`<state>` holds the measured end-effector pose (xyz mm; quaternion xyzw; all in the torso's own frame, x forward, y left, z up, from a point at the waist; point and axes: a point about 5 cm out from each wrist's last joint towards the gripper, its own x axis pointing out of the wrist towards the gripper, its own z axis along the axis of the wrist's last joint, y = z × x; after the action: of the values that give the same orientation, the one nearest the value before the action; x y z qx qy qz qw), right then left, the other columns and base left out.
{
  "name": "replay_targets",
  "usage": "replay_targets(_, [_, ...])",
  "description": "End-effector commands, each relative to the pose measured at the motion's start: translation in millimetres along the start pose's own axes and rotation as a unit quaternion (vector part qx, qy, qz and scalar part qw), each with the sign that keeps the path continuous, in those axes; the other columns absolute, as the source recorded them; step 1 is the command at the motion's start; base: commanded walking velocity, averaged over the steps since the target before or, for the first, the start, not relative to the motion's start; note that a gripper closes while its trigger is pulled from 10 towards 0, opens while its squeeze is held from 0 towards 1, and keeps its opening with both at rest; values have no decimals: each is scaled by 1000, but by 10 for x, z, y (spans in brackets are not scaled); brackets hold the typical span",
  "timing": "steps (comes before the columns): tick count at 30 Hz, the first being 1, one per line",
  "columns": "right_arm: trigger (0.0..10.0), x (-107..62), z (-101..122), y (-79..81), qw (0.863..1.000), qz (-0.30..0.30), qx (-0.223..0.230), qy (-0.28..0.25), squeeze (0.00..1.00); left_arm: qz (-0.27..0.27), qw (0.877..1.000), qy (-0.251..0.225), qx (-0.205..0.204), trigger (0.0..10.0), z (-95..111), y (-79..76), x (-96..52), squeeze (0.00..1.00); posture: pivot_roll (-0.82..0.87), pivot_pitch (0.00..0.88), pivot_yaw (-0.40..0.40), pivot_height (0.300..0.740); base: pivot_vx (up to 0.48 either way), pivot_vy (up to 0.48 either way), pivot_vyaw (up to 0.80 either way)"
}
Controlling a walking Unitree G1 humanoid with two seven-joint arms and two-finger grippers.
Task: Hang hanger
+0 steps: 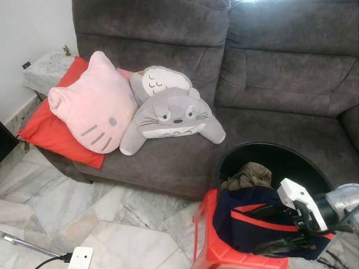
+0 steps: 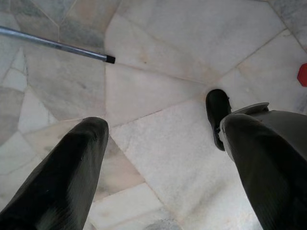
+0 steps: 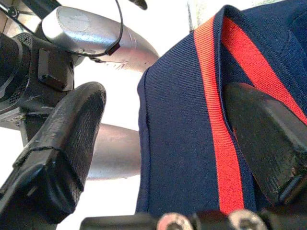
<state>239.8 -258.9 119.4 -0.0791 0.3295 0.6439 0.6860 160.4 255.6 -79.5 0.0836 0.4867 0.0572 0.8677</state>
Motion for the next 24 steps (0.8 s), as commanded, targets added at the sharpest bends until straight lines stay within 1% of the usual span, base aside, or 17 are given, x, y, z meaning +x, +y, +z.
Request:
replay_targets(1, [10000,-51,13,59,1000,10,-1,10,0,-1,1000,10,5,10000,-58,31,-12,0,-191,58,36,740,0,0,0])
replay_targets(7, [10000,15,-41,172,999,40,12,19,0,-3,1000,11,6,10000,-63,30,-12,0,-198,57,33,740,0,0,0])
replay_targets(10, [10000,54,-84,202,998,49,15,26,0,-3,1000,11,7,10000,-63,30,-12,0,-198,57,33,740,0,0,0])
replay_targets(13, [10000,81,-112,199,998,49,15,26,0,-3,1000,11,7,10000,-62,30,-12,0,-198,57,33,740,0,0,0])
replay_targets(18, [10000,113,-172,130,999,25,0,36,0,-2,1000,10,7,10000,-65,33,-14,0,-195,59,31,740,0,0,0])
replay_targets(20, [10000,124,-206,48,998,-14,-11,53,0,-1,1000,10,8,10000,-65,36,-14,0,-195,60,30,740,0,0,0])
replay_targets(21, [10000,124,-206,48,998,-14,-11,53,0,-1,1000,10,8,10000,-65,36,-14,0,-195,60,30,740,0,0,0])
replay_targets(23, [10000,128,-203,-23,997,-47,-27,56,0,1,1000,9,8,10000,-63,39,-14,0,-194,62,30,740,0,0,0])
replay_targets(24, [10000,128,-189,-36,997,-52,-29,51,0,1,1000,9,8,10000,-63,40,-14,0,-194,62,30,740,0,0,0])
